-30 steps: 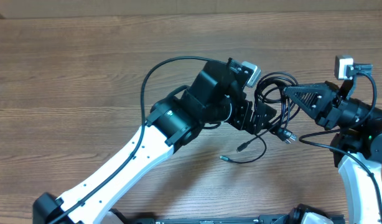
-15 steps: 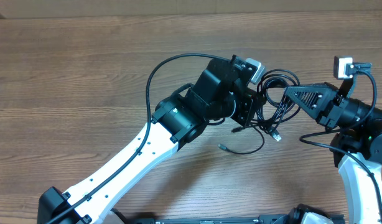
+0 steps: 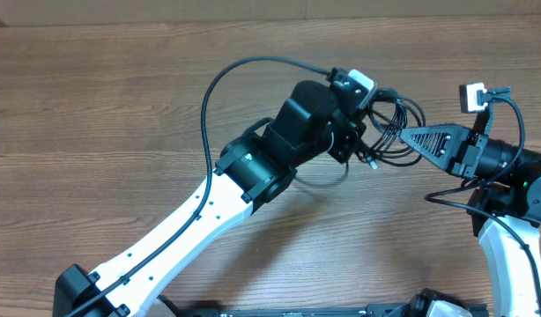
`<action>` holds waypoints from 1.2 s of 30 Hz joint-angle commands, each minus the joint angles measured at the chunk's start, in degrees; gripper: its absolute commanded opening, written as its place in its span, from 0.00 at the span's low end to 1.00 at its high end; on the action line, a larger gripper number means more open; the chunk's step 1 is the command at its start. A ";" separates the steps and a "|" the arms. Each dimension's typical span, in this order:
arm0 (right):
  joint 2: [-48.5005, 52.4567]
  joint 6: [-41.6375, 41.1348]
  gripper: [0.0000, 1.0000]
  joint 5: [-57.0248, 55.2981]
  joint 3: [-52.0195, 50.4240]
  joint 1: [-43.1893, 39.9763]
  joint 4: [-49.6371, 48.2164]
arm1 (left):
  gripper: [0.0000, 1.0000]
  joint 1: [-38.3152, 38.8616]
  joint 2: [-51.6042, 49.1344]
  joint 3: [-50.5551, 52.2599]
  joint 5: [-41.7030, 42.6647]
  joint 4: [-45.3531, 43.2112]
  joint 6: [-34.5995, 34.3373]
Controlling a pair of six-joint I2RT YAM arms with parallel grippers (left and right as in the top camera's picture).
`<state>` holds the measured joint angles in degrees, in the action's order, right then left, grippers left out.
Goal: Untangle cables
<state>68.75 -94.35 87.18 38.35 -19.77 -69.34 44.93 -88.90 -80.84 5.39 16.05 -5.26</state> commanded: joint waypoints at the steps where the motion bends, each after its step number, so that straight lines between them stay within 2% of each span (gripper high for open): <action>1: -0.70 -1.27 0.04 2.03 0.28 -0.17 -0.13 | 0.04 -2.21 0.15 -0.96 -13.14 -3.89 12.96; 8: -0.70 -1.27 0.04 2.03 0.28 -0.17 -0.11 | 0.04 -2.32 0.15 -0.96 -29.83 -9.20 14.49; 14: -0.70 -1.27 0.04 2.03 0.28 -0.17 0.13 | 0.04 -3.15 0.15 -0.96 -35.01 -10.25 16.06; 20: -0.68 -1.22 0.04 2.03 0.28 -0.17 0.33 | 0.04 -3.45 0.15 -0.96 -34.91 -16.39 26.08; 24: -0.35 -1.22 0.04 2.01 0.28 -0.17 0.33 | 0.04 -3.61 0.61 -0.98 -34.40 -22.51 36.52; 34: 5.14 -0.72 0.04 2.03 0.28 -0.20 0.31 | 0.04 -3.67 0.70 -0.96 -34.60 -23.32 55.69; 36: 6.45 -0.31 0.04 2.03 0.28 -0.20 0.31 | 0.04 -3.65 0.70 -0.96 -35.01 -23.34 57.79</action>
<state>72.93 -94.56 83.83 38.35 -19.35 -69.01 45.74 -89.17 -80.47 -18.83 -5.15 45.25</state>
